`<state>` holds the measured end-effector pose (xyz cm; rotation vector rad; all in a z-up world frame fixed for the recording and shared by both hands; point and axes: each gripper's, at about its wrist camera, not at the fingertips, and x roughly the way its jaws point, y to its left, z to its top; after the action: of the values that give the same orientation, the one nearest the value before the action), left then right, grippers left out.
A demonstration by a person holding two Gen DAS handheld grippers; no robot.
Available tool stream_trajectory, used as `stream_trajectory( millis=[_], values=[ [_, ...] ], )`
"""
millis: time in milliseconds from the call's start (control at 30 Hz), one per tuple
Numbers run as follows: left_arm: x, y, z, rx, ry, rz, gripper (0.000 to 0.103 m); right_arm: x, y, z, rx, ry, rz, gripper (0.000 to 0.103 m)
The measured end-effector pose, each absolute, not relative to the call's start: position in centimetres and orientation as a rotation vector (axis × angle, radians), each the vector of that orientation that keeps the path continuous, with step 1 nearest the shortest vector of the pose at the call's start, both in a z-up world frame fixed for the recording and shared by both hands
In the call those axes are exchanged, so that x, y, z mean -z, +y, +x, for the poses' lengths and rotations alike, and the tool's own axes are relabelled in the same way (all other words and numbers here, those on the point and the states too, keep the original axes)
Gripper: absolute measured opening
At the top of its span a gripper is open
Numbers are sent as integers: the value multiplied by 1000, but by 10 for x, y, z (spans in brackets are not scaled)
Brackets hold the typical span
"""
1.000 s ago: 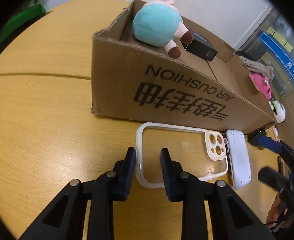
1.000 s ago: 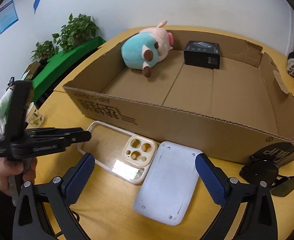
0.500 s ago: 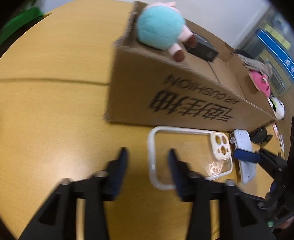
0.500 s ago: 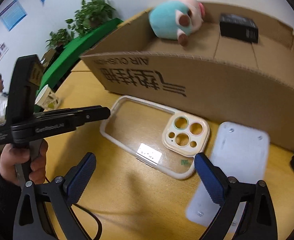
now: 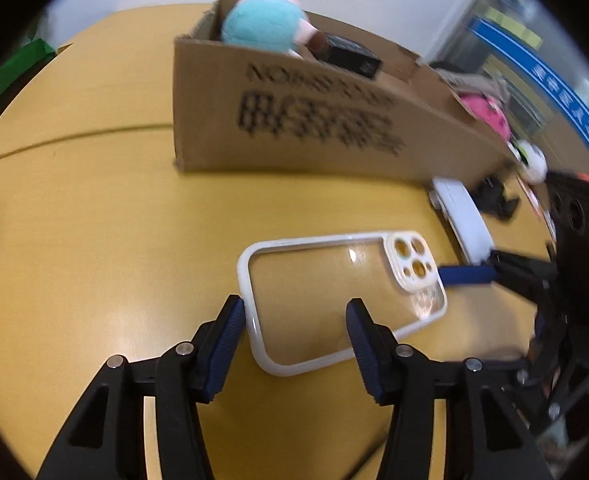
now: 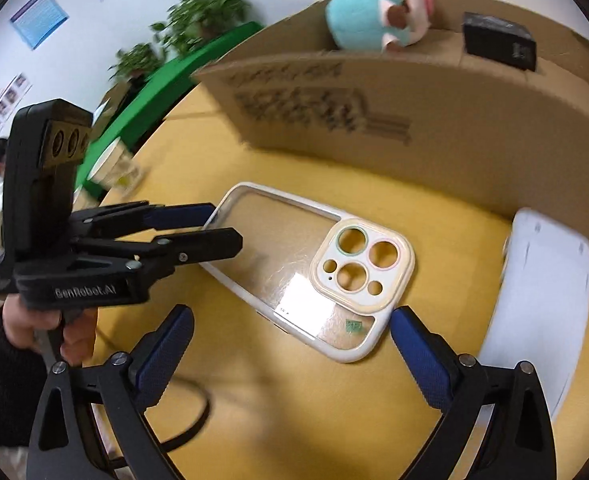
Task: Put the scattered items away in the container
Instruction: 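Move the left gripper to the clear phone case while the right gripper approaches its other end, then close both grippers on opposite ends of the clear phone case, then lift the phone case with both grippers and carry it over the cardboard box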
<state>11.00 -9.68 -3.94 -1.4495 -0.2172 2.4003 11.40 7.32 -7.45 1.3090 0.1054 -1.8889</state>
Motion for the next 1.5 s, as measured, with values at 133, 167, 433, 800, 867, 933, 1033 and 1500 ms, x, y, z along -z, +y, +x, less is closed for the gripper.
stream_trajectory(
  millis=[133, 167, 433, 800, 867, 933, 1033, 1500],
  values=[
    [37, -95, 133, -2308, -145, -1442, 54, 75, 82, 139, 1799, 228, 1256, 100],
    [34, -96, 134, -2304, -106, -1437, 54, 74, 84, 141, 1793, 266, 1248, 100],
    [29, -71, 112, -2142, 438, -1358, 79, 59, 66, 119, 1664, 678, 1071, 100],
    [39, -42, 119, -1876, 819, -1147, 85, 80, 45, 100, 1414, 881, 987, 85],
    [39, -39, 117, -1850, 836, -1116, 85, 80, 45, 102, 1409, 907, 970, 84],
    [40, -39, 108, -1833, 787, -1130, 86, 79, 45, 105, 1398, 920, 951, 84],
    [45, -34, 98, -1791, 689, -1150, 84, 76, 44, 110, 1391, 933, 934, 84],
    [-17, -21, 93, -1858, 751, -1019, 81, 18, 51, 91, 1431, 946, 867, 83]
  ],
)
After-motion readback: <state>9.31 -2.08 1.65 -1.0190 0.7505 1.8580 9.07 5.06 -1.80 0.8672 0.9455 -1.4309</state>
